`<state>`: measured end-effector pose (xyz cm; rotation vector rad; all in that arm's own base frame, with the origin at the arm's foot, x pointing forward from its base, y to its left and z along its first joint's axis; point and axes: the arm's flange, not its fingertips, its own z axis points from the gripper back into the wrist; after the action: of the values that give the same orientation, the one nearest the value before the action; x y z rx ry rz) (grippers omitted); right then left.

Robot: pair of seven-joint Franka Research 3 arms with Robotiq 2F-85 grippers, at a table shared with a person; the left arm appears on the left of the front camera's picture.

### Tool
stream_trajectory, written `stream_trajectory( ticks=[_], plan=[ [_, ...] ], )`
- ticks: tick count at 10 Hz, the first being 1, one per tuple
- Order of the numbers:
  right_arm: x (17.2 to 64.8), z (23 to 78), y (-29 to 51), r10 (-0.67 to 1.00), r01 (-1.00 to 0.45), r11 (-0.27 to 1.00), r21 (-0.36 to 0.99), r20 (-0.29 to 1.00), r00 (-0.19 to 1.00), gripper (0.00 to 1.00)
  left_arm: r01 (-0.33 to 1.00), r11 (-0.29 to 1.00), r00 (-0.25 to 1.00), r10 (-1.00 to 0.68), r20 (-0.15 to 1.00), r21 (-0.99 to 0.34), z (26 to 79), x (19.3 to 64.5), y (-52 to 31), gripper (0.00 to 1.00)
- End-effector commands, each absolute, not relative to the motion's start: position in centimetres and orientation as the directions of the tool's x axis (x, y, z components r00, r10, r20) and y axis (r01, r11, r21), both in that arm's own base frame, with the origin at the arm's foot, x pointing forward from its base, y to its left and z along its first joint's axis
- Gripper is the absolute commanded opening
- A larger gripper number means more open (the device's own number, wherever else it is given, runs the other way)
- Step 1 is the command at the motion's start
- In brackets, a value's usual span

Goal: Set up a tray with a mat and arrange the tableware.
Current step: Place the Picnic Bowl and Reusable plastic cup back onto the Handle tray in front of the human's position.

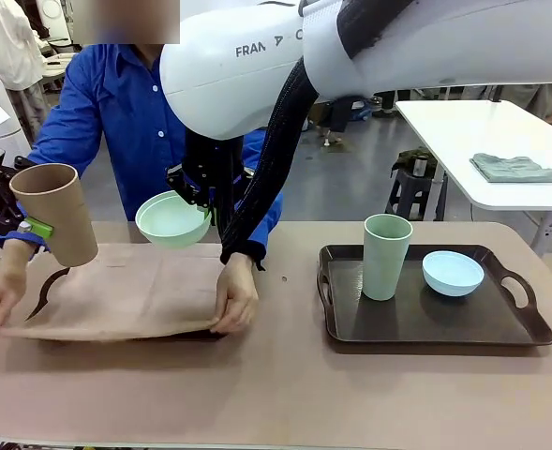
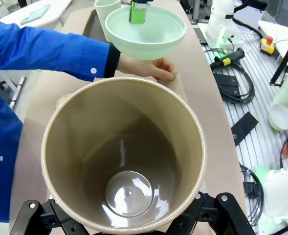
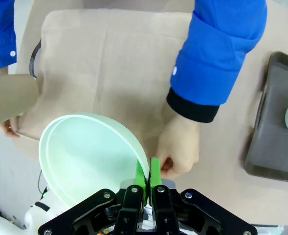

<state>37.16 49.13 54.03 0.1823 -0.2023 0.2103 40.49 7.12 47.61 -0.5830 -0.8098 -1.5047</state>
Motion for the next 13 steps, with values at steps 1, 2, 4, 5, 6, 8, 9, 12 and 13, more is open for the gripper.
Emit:
stream_trajectory(
  ticks=[1, 2, 4, 5, 6, 8, 9, 12, 13],
  plan=[
    [37.18, 53.95, 49.27, 0.191, -0.226, 0.963, 0.149, 0.218, 0.957, 0.00, 0.985, 0.010, -0.127, -0.630, 0.766, 0.171, 47.78, 40.76, 7.18, 0.00],
    [37.18, 53.95, 49.27, 0.191, -0.226, 0.963, 0.149, 0.218, 0.957, 0.00, 0.985, 0.010, -0.127, -0.630, 0.766, 0.171, 47.78, 40.76, 7.18, 0.00],
    [37.18, 53.95, 49.27, 0.191, -0.226, 0.963, 0.149, 0.218, 0.957, 0.00, 0.985, 0.010, -0.127, -0.630, 0.766, 0.171, 47.78, 40.76, 7.18, 0.00],
    [37.18, 53.95, 49.27, 0.191, -0.226, 0.963, 0.149, 0.218, 0.957, 0.00, 0.985, 0.010, -0.127, -0.630, 0.766, 0.171, 47.78, 40.76, 7.18, 0.00],
    [37.18, 53.95, 49.27, 0.191, -0.226, 0.963, 0.149, 0.218, 0.957, 0.00, 0.985, 0.010, -0.127, -0.630, 0.766, 0.171, 47.78, 40.76, 7.18, 0.00],
    [37.18, 53.95, 49.27, 0.191, -0.226, 0.963, 0.149, 0.218, 0.957, 0.00, 0.985, 0.010, -0.127, -0.630, 0.766, 0.171, 47.78, 40.76, 7.18, 0.00],
    [37.18, 53.95, 49.27, 0.191, -0.226, 0.963, 0.149, 0.218, 0.957, 0.00, 0.985, 0.010, -0.127, -0.630, 0.766, 0.171, 47.78, 40.76, 7.18, 0.00],
    [37.18, 53.95, 49.27, 0.191, -0.226, 0.963, 0.149, 0.218, 0.957, 0.00, 0.985, 0.010, -0.127, -0.630, 0.766, 0.171, 47.78, 40.76, 7.18, 0.00],
    [37.18, 53.95, 49.27, 0.191, -0.226, 0.963, 0.149, 0.218, 0.957, 0.00, 0.985, 0.010, -0.127, -0.630, 0.766, 0.171, 47.78, 40.76, 7.18, 0.00]
  ],
)
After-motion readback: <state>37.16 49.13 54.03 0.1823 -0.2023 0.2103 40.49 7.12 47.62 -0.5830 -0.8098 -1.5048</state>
